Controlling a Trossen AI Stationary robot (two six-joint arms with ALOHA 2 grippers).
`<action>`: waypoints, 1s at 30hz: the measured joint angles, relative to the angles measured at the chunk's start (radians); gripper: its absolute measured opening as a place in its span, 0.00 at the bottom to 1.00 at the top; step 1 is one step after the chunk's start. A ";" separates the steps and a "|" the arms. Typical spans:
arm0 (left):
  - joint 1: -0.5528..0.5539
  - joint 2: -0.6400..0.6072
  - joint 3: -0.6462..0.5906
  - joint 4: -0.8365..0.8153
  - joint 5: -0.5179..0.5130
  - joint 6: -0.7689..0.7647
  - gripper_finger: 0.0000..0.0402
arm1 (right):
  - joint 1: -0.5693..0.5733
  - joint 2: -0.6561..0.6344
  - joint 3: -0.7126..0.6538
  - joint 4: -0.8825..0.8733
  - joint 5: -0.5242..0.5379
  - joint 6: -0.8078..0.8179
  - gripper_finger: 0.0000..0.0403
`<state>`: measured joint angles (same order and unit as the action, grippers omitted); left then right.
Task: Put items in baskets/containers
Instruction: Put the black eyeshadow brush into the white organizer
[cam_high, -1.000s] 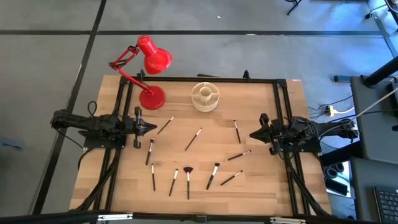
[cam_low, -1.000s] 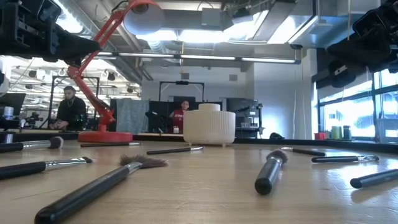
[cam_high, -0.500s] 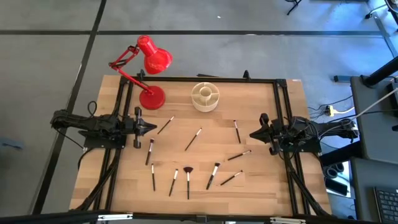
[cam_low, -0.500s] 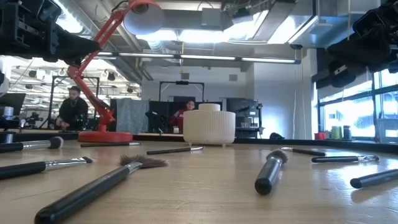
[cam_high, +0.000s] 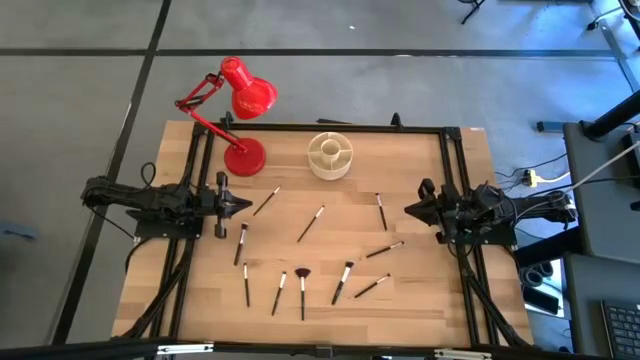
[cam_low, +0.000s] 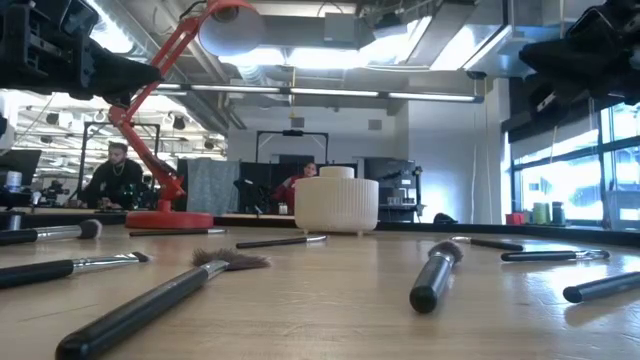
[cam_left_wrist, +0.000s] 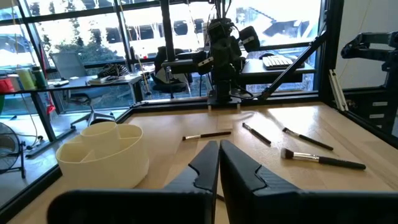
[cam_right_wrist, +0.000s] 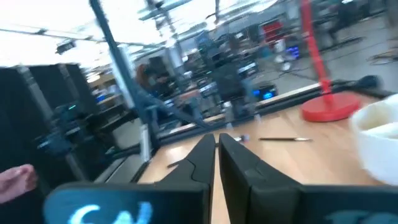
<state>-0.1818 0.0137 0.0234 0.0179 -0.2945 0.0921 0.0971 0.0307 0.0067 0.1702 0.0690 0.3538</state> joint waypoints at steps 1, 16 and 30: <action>0.000 0.000 0.000 0.000 0.000 0.000 0.03 | 0.000 0.000 0.000 0.002 0.049 0.005 0.06; 0.000 0.000 0.000 0.000 0.000 0.000 0.03 | -0.018 0.114 0.028 -0.170 0.435 0.181 0.06; 0.000 0.000 0.000 0.092 -0.089 0.051 0.03 | -0.266 0.601 0.115 -0.101 0.318 0.337 0.06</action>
<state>-0.1818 0.0136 0.0234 0.1096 -0.3836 0.1434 -0.1688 0.6315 0.1216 0.0692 0.3868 0.6907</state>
